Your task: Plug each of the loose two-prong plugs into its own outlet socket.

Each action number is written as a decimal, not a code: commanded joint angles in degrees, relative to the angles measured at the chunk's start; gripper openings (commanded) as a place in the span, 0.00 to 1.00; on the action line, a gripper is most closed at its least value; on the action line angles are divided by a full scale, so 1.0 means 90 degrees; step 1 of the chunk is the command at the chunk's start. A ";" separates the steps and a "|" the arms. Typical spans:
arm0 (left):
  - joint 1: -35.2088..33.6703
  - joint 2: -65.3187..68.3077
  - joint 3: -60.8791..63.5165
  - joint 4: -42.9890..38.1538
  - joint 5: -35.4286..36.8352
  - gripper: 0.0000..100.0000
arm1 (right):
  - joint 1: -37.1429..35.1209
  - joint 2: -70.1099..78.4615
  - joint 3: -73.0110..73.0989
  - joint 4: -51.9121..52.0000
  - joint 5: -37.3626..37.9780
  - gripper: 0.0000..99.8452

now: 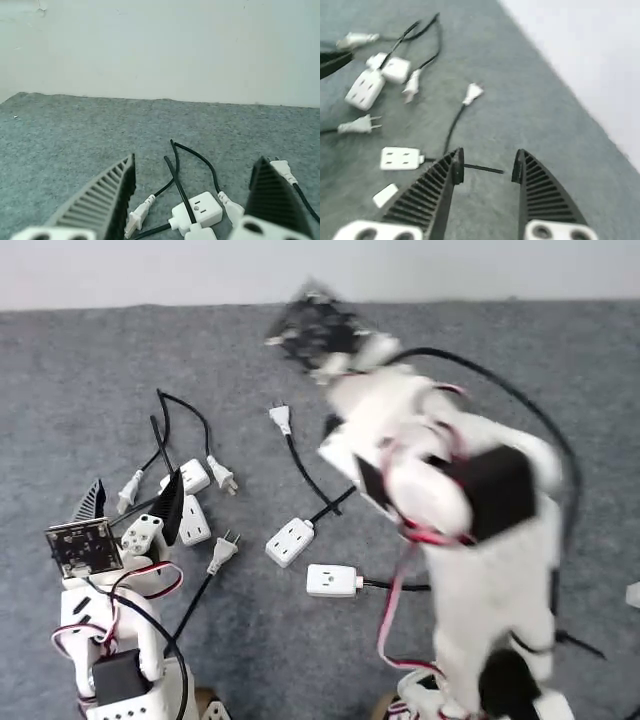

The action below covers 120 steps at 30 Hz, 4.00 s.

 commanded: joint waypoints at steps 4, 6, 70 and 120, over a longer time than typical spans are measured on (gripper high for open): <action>0.0029 -0.0049 -0.0298 0.0029 -0.0029 0.36 | 0.0923 -0.1451 0.0928 0.0259 -0.0176 0.16; 0.0029 -0.0049 -0.0523 0.0322 -0.0039 0.36 | 0.1011 -0.1919 0.1495 0.0259 -0.0176 0.16; 0.0488 -0.0049 -0.0464 0.0703 -0.0479 0.15 | 0.0982 -0.7917 0.7707 0.0190 -0.0215 0.16; 0.0488 -0.0049 -0.3306 0.1836 -0.1153 0.01 | 0.0972 -0.7917 0.7834 0.0190 -0.0186 0.16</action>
